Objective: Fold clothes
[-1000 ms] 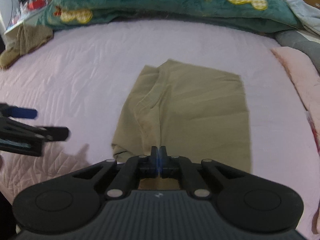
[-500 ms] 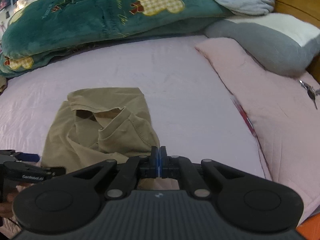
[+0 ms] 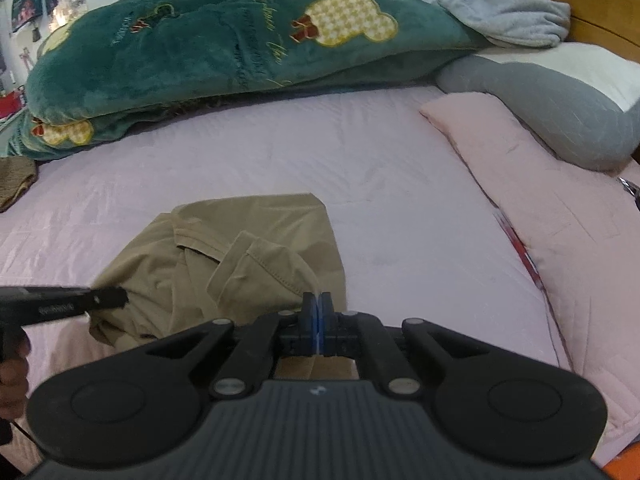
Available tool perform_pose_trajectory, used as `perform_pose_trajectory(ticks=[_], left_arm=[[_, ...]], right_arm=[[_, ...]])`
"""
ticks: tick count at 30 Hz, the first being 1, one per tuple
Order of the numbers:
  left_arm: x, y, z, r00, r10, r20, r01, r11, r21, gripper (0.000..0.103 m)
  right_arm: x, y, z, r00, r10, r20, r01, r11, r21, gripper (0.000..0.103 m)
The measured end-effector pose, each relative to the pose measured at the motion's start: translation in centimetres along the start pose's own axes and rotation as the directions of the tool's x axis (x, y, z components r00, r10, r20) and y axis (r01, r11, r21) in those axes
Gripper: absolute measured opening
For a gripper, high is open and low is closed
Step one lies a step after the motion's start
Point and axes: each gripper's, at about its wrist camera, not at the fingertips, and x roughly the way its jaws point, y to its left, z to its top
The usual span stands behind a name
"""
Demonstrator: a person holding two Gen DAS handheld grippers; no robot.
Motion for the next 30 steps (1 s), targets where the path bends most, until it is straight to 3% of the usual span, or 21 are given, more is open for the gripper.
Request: perform_pose_trajectory(ticks=[5, 9, 12, 15, 20, 21, 23, 24, 28, 30], left_arm=[[-6.9, 4.7, 1.4, 0.996, 0.062, 0.064, -0.06, 0.998, -0.034, 0.007], [-13.8, 10.4, 0.3, 0.985, 0.153, 0.081, -0.148, 0.987, -0.066, 0.007], [-17.3, 14.7, -2.6, 0.973, 0.229, 0.041, -0.223, 0.968, -0.119, 0.008], [-19.7, 18.6, -6.4, 0.965, 0.261, -0.013, -0.259, 0.946, -0.196, 0.009], [-20.8, 21.1, -10.1, 0.957, 0.277, -0.087, -0.29, 0.929, -0.228, 0.024], [-21.0, 21.0, -10.4, 0.955, 0.284, -0.087, -0.297, 0.929, -0.221, 0.03], [-21.9, 20.5, -10.2, 0.957, 0.286, -0.051, -0.291, 0.935, -0.205, 0.051], [-22.6, 20.2, -10.1, 0.957, 0.289, -0.028, -0.289, 0.937, -0.195, 0.063], [-25.0, 18.2, -9.1, 0.956, 0.288, 0.063, -0.275, 0.949, -0.156, 0.066], [-25.7, 17.2, -8.4, 0.957, 0.274, 0.093, -0.259, 0.955, -0.145, 0.066]], right_arm=[[-0.7, 3.8, 1.2, 0.998, 0.059, 0.025, -0.058, 0.997, -0.046, 0.002], [-1.0, 8.3, 1.6, 0.992, 0.126, 0.028, -0.123, 0.988, -0.094, 0.002], [-0.6, 11.5, 0.9, 0.987, 0.162, 0.01, -0.16, 0.981, -0.113, 0.002], [0.9, 13.2, -1.4, 0.985, 0.165, -0.046, -0.168, 0.981, -0.095, 0.002], [1.5, 14.9, -4.4, 0.982, 0.129, -0.139, -0.142, 0.986, -0.088, 0.002], [1.4, 15.3, -4.7, 0.98, 0.119, -0.157, -0.135, 0.986, -0.094, 0.004], [0.6, 16.4, -4.8, 0.982, 0.096, -0.16, -0.118, 0.984, -0.134, 0.007], [0.1, 16.7, -4.7, 0.985, 0.084, -0.152, -0.107, 0.983, -0.151, 0.014], [-2.5, 17.5, -3.2, 0.997, 0.043, -0.06, -0.054, 0.979, -0.196, 0.047], [-3.3, 18.1, -2.2, 0.997, 0.063, -0.035, -0.069, 0.974, -0.218, 0.048]])
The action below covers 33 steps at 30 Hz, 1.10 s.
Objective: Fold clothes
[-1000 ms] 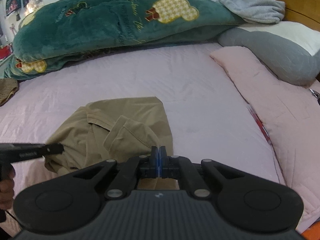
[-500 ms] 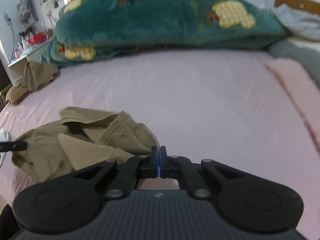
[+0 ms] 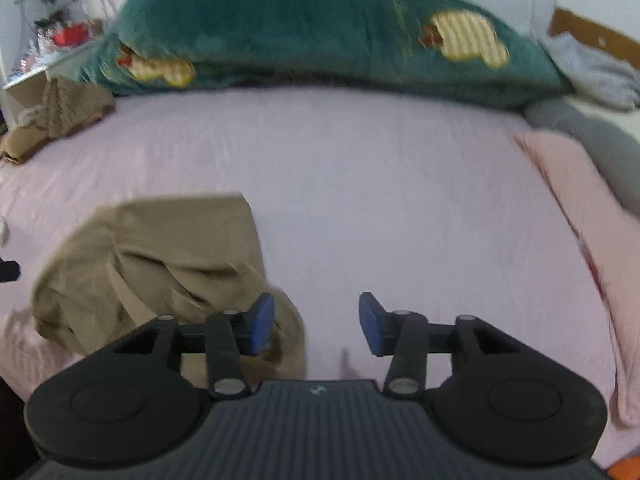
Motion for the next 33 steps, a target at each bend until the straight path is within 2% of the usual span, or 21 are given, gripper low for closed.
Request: perform_pose_trajectory(ticks=[3, 6, 9, 16, 22, 29, 30, 32, 33], left_arm=[[-0.4, -1.7, 0.5, 0.999, -0.034, 0.002, 0.034, 0.999, 0.01, 0.067], [-0.4, -2.8, 0.0, 0.999, -0.034, -0.012, 0.034, 0.999, 0.025, 0.067], [-0.6, -2.5, -1.0, 0.999, -0.042, -0.033, 0.043, 0.999, 0.028, 0.067], [-0.4, -0.2, -1.4, 0.998, -0.029, -0.05, 0.028, 0.999, -0.02, 0.067], [0.8, 0.0, -1.0, 0.998, -0.028, -0.059, 0.025, 0.999, -0.046, 0.067], [1.8, -0.1, -0.9, 0.997, -0.027, -0.071, 0.023, 0.998, -0.057, 0.067], [1.9, -0.1, -1.0, 0.997, -0.025, -0.074, 0.021, 0.998, -0.058, 0.067], [2.1, -0.2, -1.0, 0.997, -0.018, -0.077, 0.014, 0.998, -0.059, 0.067], [2.2, -0.2, -1.0, 0.997, -0.016, -0.078, 0.012, 0.998, -0.06, 0.067]], right_arm=[[-0.3, 2.7, 1.8, 0.999, 0.039, 0.029, -0.037, 0.997, -0.072, 0.052], [1.3, 6.3, 2.8, 0.994, 0.108, 0.01, -0.106, 0.983, -0.149, 0.053], [3.3, 9.8, 3.3, 0.986, 0.162, -0.029, -0.164, 0.963, -0.212, 0.053], [8.0, 15.0, 4.0, 0.977, 0.188, -0.102, -0.211, 0.93, -0.301, 0.059], [10.1, 16.4, 4.1, 0.966, 0.209, -0.155, -0.251, 0.907, -0.339, 0.059], [11.6, 16.4, 4.2, 0.965, 0.203, -0.167, -0.251, 0.9, -0.357, 0.058], [11.9, 16.3, 4.2, 0.963, 0.208, -0.173, -0.258, 0.898, -0.356, 0.057], [12.4, 16.3, 4.0, 0.958, 0.219, -0.185, -0.273, 0.895, -0.353, 0.045], [12.5, 16.0, 4.0, 0.954, 0.233, -0.188, -0.286, 0.895, -0.344, 0.027]])
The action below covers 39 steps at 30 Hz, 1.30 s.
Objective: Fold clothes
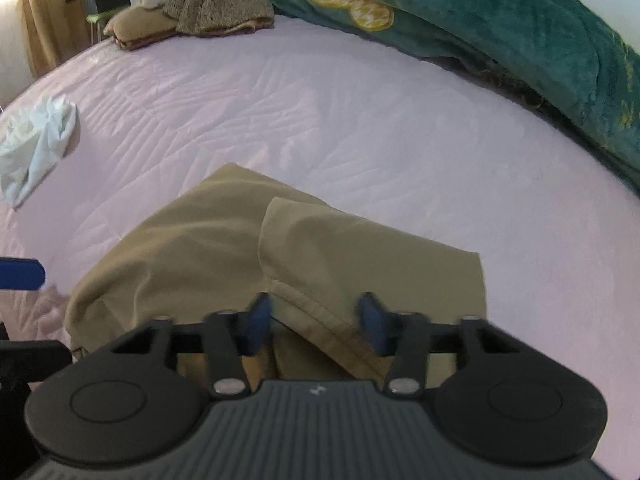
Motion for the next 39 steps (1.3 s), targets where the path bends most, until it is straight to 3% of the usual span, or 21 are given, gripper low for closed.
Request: perform_pose_trajectory(ticks=[1, 4, 10, 15, 19, 24, 27, 31, 35, 39], left_arm=[[0.1, -0.1, 0.0, 1.0, 0.002, -0.001, -0.002, 1.0, -0.001, 0.067], [0.4, -0.5, 0.2, 1.0, 0.004, -0.004, -0.004, 1.0, 0.003, 0.067], [1.1, -2.1, 0.6, 1.0, 0.004, -0.012, -0.004, 1.0, 0.031, 0.067], [1.9, -4.6, 0.9, 1.0, 0.0, -0.023, 0.002, 0.997, 0.077, 0.067], [2.8, -7.2, 0.8, 0.999, -0.004, -0.042, 0.009, 0.992, 0.124, 0.067], [3.8, -10.4, 0.4, 0.998, -0.021, -0.065, 0.033, 0.982, 0.185, 0.067], [4.1, -11.7, 0.2, 0.997, -0.032, -0.073, 0.046, 0.977, 0.21, 0.067], [3.9, -11.5, 0.0, 0.996, -0.034, -0.078, 0.049, 0.978, 0.205, 0.067], [3.5, -10.4, -0.2, 0.996, -0.03, -0.08, 0.044, 0.982, 0.182, 0.067], [2.4, -8.1, -0.4, 0.998, -0.017, -0.066, 0.027, 0.99, 0.141, 0.067]], right_arm=[[0.0, -0.3, -0.1, 1.0, 0.014, 0.003, -0.014, 1.0, 0.007, 0.015], [-0.5, -1.1, -0.5, 0.999, 0.043, 0.023, -0.043, 0.999, 0.019, 0.009], [-3.4, -3.9, -1.1, 0.994, 0.037, 0.102, -0.045, 0.996, 0.08, 0.007], [-7.0, -8.9, -3.2, 0.982, -0.037, 0.183, 0.0, 0.98, 0.199, 0.007], [-9.1, -14.6, -6.6, 0.968, -0.138, 0.208, 0.059, 0.935, 0.349, 0.007], [-9.8, -20.8, -11.5, 0.958, -0.228, 0.175, 0.11, 0.854, 0.508, 0.007], [-9.6, -22.9, -13.3, 0.961, -0.253, 0.11, 0.148, 0.809, 0.569, 0.017], [-10.7, -21.9, -14.1, 0.96, -0.267, 0.085, 0.184, 0.828, 0.53, 0.056], [-12.8, -20.0, -13.5, 0.957, -0.267, 0.114, 0.175, 0.842, 0.51, 0.062], [-13.7, -14.1, -11.1, 0.967, -0.19, 0.17, 0.122, 0.931, 0.345, 0.063]])
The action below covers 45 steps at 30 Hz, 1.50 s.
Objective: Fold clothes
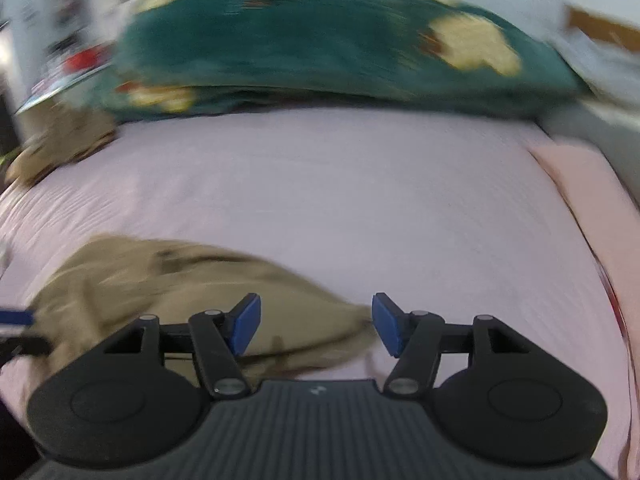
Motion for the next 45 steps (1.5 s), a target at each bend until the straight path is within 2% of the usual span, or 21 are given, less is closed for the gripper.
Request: perform_pose_trajectory(ticks=[4, 6, 9, 14, 17, 19, 23, 29, 34, 45], left_arm=[[-1.5, 2.1, -0.6, 1.0, 0.011, 0.017, -0.01, 0.999, -0.042, 0.067], [-2.1, 2.7, -0.9, 1.0, 0.006, 0.024, -0.005, 0.999, -0.05, 0.067], [-2.7, 3.0, -1.5, 0.999, -0.01, 0.031, 0.012, 0.999, -0.046, 0.067], [-1.9, 2.7, -2.4, 0.999, -0.053, 0.014, 0.053, 0.998, -0.04, 0.067], [-1.0, 1.0, -2.7, 0.997, -0.08, 0.004, 0.08, 0.997, -0.003, 0.067], [-0.5, -0.5, -2.5, 0.996, -0.086, 0.008, 0.085, 0.996, 0.034, 0.067], [0.0, -2.7, -1.8, 0.999, -0.051, 0.006, 0.05, 0.995, 0.089, 0.067], [0.2, -2.5, -0.7, 1.0, 0.019, -0.015, -0.018, 0.998, 0.065, 0.067], [-0.3, -2.4, -0.2, 0.997, 0.072, -0.019, -0.071, 0.996, 0.058, 0.067], [-1.2, -2.6, 0.0, 0.993, 0.114, -0.009, -0.113, 0.992, 0.064, 0.067]], right_arm=[[0.7, 6.9, -0.3, 0.994, 0.1, -0.037, -0.105, 0.981, -0.164, 0.066], [1.4, 9.7, -0.9, 0.991, 0.112, -0.068, -0.125, 0.965, -0.232, 0.066], [1.5, 11.1, -1.5, 0.988, 0.118, -0.096, -0.138, 0.962, -0.237, 0.066], [0.4, 9.3, -2.9, 0.99, 0.054, -0.129, -0.078, 0.98, -0.185, 0.067], [0.4, 6.8, -3.8, 0.989, 0.008, -0.151, -0.033, 0.987, -0.16, 0.068], [0.7, 5.7, -4.0, 0.985, 0.013, -0.17, -0.038, 0.989, -0.14, 0.068], [1.4, 5.0, -3.7, 0.983, 0.062, -0.171, -0.08, 0.991, -0.104, 0.068], [1.8, 5.7, -2.8, 0.982, 0.108, -0.155, -0.126, 0.986, -0.109, 0.068], [1.7, 6.4, -2.7, 0.985, 0.096, -0.143, -0.112, 0.988, -0.104, 0.068], [1.1, 7.0, -2.3, 0.99, 0.053, -0.128, -0.068, 0.992, -0.11, 0.071]])
